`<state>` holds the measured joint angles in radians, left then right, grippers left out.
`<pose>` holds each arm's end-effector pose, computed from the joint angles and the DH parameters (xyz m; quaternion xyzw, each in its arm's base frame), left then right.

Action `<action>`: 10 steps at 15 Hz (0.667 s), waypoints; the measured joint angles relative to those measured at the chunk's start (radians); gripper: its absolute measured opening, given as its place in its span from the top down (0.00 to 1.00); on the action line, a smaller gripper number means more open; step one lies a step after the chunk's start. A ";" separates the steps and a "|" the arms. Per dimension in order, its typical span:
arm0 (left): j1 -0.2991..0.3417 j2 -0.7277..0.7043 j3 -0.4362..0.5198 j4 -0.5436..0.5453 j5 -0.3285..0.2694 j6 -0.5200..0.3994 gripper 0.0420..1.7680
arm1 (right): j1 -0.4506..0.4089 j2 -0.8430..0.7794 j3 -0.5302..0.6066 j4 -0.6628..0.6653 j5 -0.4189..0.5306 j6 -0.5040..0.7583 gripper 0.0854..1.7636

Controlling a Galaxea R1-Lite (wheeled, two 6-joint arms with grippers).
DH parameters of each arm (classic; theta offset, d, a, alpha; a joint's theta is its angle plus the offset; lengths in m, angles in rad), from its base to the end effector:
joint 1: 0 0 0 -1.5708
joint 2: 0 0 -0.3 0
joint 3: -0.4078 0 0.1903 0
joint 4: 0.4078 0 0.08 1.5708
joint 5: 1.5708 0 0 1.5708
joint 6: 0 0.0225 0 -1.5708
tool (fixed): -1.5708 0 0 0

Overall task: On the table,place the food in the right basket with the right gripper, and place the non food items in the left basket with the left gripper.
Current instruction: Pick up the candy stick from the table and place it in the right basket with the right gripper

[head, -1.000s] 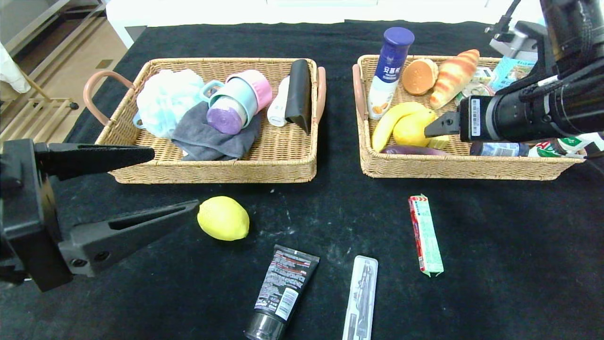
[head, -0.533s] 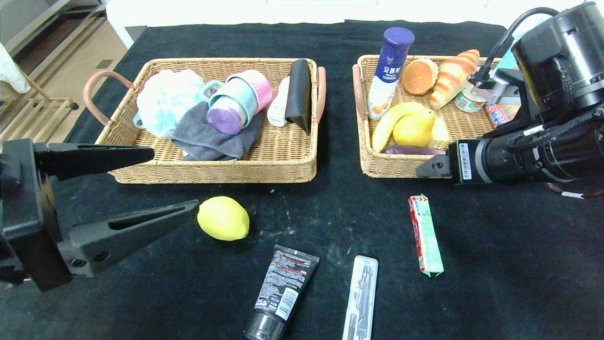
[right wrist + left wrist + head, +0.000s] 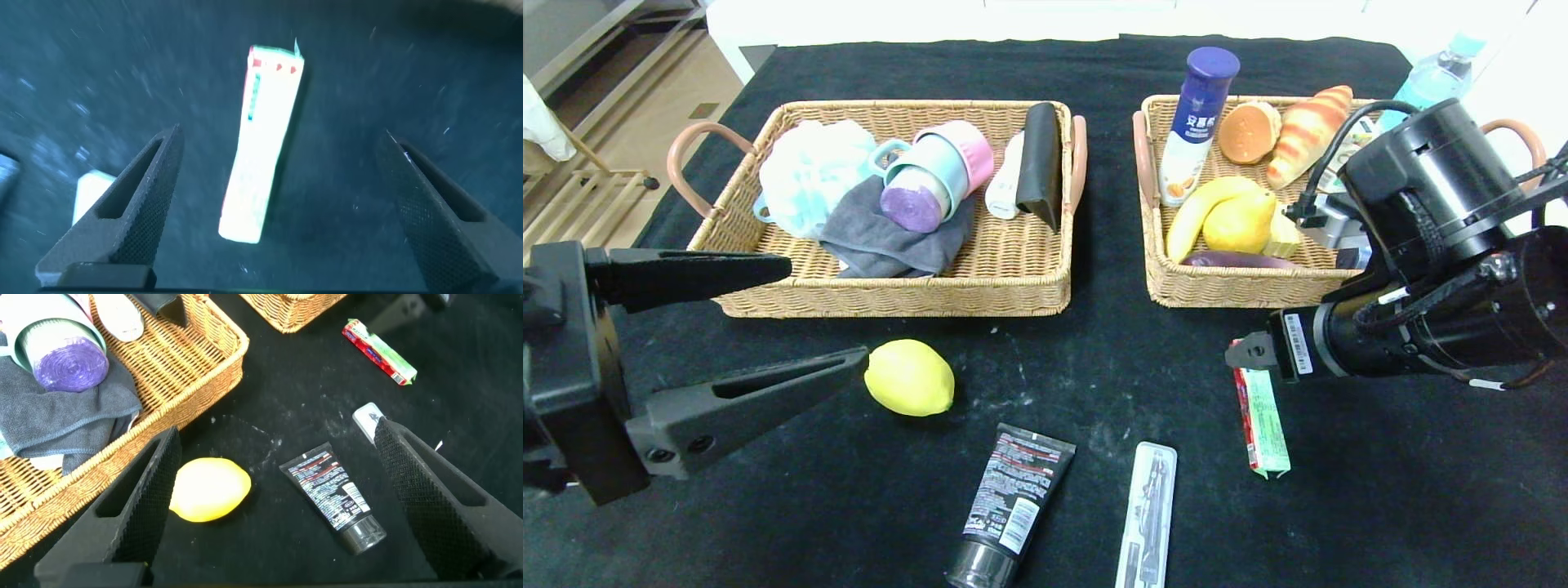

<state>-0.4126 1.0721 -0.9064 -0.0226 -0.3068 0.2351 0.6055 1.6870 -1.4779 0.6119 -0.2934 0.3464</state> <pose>0.1271 -0.0630 0.2946 0.1132 0.0297 -0.3570 0.9267 0.2426 0.1600 0.2612 -0.0147 0.3786 0.0784 0.9221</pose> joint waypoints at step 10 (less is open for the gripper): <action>0.000 0.000 0.000 0.000 -0.001 0.000 0.03 | 0.000 0.066 0.021 0.039 0.002 0.026 0.03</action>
<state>-0.4128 1.0721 -0.9064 -0.0226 -0.3079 0.2347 0.6055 1.7534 -1.4572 0.6504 -0.2911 0.3721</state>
